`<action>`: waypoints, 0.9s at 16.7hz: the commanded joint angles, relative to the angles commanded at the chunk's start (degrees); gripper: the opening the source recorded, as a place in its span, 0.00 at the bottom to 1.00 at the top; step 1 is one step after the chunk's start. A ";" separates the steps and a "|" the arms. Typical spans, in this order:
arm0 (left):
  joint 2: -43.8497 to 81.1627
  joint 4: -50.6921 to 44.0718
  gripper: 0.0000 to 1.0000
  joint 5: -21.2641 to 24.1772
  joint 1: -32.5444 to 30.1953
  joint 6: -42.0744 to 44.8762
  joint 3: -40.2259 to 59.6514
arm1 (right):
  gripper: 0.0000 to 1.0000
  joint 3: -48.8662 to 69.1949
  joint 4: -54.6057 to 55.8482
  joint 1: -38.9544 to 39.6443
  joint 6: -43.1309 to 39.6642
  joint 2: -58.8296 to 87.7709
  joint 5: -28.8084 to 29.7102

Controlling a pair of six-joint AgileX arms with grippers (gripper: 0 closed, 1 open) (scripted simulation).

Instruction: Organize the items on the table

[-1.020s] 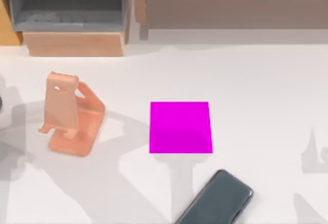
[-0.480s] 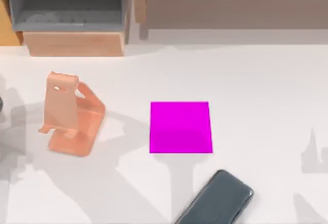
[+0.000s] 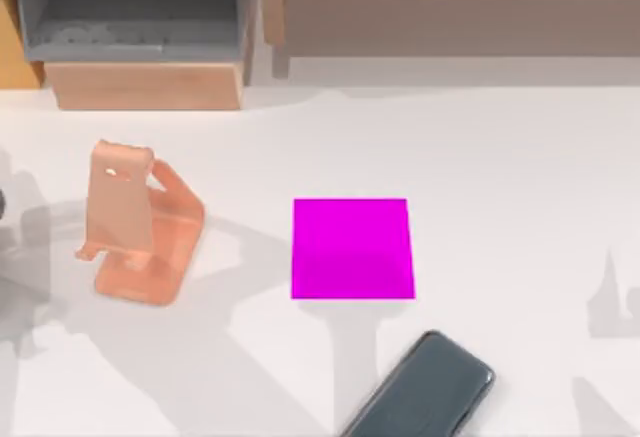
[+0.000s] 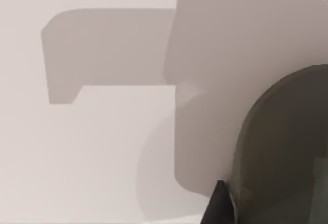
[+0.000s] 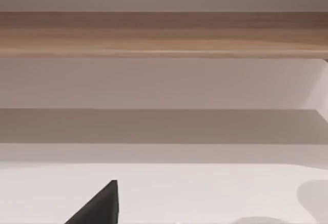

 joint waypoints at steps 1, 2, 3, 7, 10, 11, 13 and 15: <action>0.00 0.00 0.00 0.00 0.00 0.00 0.00 | 1.00 0.00 0.00 0.00 0.00 0.00 0.00; 0.00 0.00 0.00 0.00 0.00 0.00 0.00 | 1.00 0.00 0.00 0.00 0.00 0.00 0.00; 0.00 0.00 0.00 0.00 0.00 0.00 0.00 | 1.00 0.00 0.00 0.00 0.00 0.00 0.00; -1.51 -2.58 0.00 0.33 -0.15 -0.71 0.78 | 1.00 0.00 0.00 0.00 0.00 0.00 0.00; -3.33 -8.45 0.00 0.30 -0.22 -0.58 4.75 | 1.00 0.00 0.00 0.00 0.00 0.00 0.00; -4.20 -11.44 0.00 0.29 -0.26 -0.57 6.42 | 1.00 0.00 0.00 0.00 0.00 0.00 0.00; -6.03 -17.44 0.00 0.28 -0.31 -0.66 9.83 | 1.00 0.00 0.00 0.00 0.00 0.00 0.00; -7.74 -21.46 0.00 0.29 -0.34 -0.83 12.63 | 1.00 0.00 0.00 0.00 0.00 0.00 0.00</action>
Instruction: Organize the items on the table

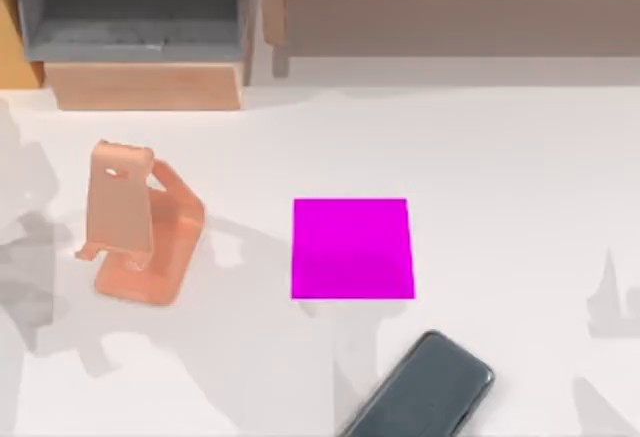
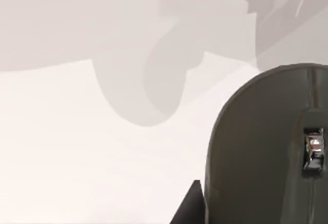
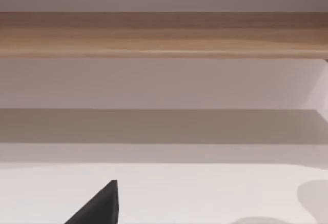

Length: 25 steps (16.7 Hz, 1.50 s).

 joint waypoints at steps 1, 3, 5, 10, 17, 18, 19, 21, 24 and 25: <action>-0.63 -1.08 0.00 0.01 -0.01 -0.11 0.86 | 1.00 0.00 0.00 0.00 0.00 0.00 0.00; -1.00 -1.58 0.00 0.02 -0.01 -0.19 1.26 | 1.00 0.00 0.00 0.00 0.00 0.00 0.00; -0.79 -1.42 0.00 0.00 0.08 -0.09 1.13 | 1.00 0.00 0.00 0.00 0.00 0.00 0.00; -0.49 -0.97 0.00 -2.53 -3.80 -6.05 5.94 | 1.00 0.00 0.00 0.00 0.00 0.00 0.00; 5.81 -1.53 0.00 -8.72 -21.61 -38.26 21.79 | 1.00 0.00 0.00 0.00 0.00 0.00 0.00; 7.44 -1.83 0.00 -9.02 -24.71 -44.38 23.72 | 1.00 0.00 0.00 0.00 0.00 0.00 0.00; 9.22 -2.15 0.00 -9.10 -27.86 -50.68 25.49 | 1.00 0.00 0.00 0.00 0.00 0.00 0.00; 13.11 -2.77 0.00 -8.63 -34.11 -63.45 28.55 | 1.00 0.00 0.00 0.00 0.00 0.00 0.00; 19.16 -3.67 0.00 -6.74 -42.62 -81.91 31.55 | 1.00 0.00 0.00 0.00 0.00 0.00 0.00; 21.08 -3.94 0.00 -5.94 -45.08 -87.62 32.08 | 1.00 0.00 0.00 0.00 0.00 0.00 0.00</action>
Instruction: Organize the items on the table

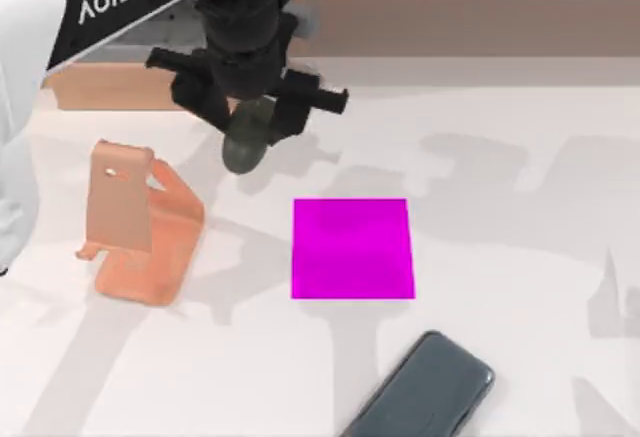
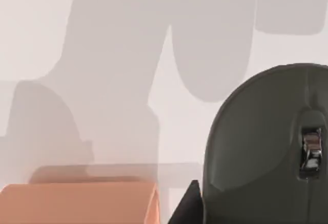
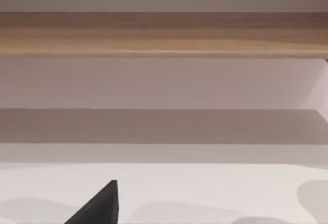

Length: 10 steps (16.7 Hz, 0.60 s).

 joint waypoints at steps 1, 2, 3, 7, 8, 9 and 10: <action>1.79 -0.19 0.00 0.83 -2.25 -5.35 0.37 | 1.00 0.00 0.00 0.00 0.00 0.00 0.00; 3.41 -0.26 0.00 1.66 -4.28 -10.25 0.64 | 1.00 0.00 0.00 0.00 0.00 0.00 0.00; 4.85 -0.21 0.00 2.47 -6.08 -14.59 0.86 | 1.00 0.00 0.00 0.00 0.00 0.00 0.00; 8.65 0.76 0.00 4.88 -10.81 -25.92 1.69 | 1.00 0.00 0.00 0.00 0.00 0.00 0.00; 9.08 1.00 0.00 5.19 -11.35 -27.22 1.85 | 1.00 0.00 0.00 0.00 0.00 0.00 0.00; 9.31 1.15 0.00 5.35 -11.63 -27.91 1.95 | 1.00 0.00 0.00 0.00 0.00 0.00 0.00; 9.35 1.17 0.00 5.38 -11.67 -28.02 1.97 | 1.00 0.00 0.00 0.00 0.00 0.00 0.00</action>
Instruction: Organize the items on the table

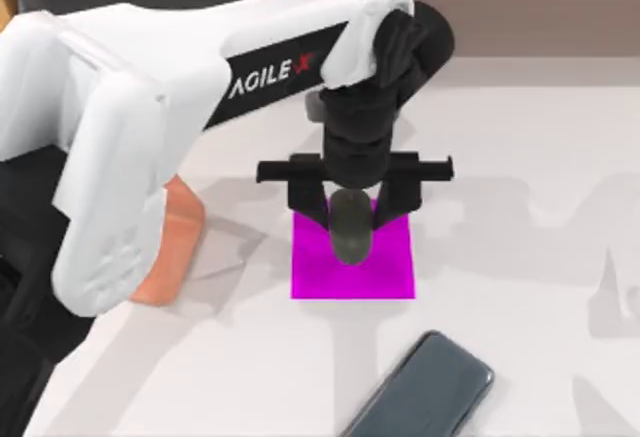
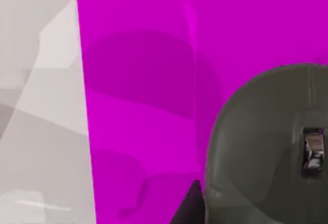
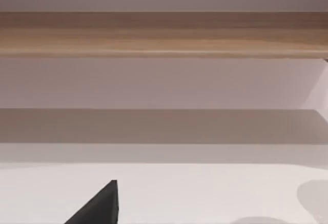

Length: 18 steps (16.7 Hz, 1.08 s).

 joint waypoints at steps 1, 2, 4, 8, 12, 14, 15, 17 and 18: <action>0.00 0.00 0.00 0.00 0.00 0.00 0.00 | 1.00 0.00 0.00 0.00 0.00 0.00 0.00; 0.00 0.00 0.00 0.00 0.00 0.00 0.00 | 1.00 0.00 0.00 0.00 0.00 0.00 0.00; -0.16 -0.04 0.00 -0.06 0.26 0.15 -0.18 | 1.00 0.00 0.00 0.00 0.00 0.00 0.00; 0.13 1.09 0.00 -0.03 0.13 0.08 -0.96 | 1.00 0.00 0.00 0.00 0.00 0.00 0.00; 0.42 1.97 0.00 0.00 0.01 0.02 -1.55 | 1.00 0.00 0.00 0.00 0.00 0.00 0.00; 0.42 1.97 0.00 0.00 0.01 0.02 -1.55 | 1.00 0.00 0.00 0.00 0.00 0.00 0.00; 0.42 1.97 0.08 0.00 0.01 0.02 -1.55 | 1.00 0.00 0.00 0.00 0.00 0.00 0.00; 0.42 1.97 0.23 0.00 0.01 0.02 -1.55 | 1.00 0.00 0.00 0.00 0.00 0.00 0.00; 0.42 1.97 0.30 0.00 0.01 0.02 -1.55 | 1.00 0.00 0.00 0.00 0.00 0.00 0.00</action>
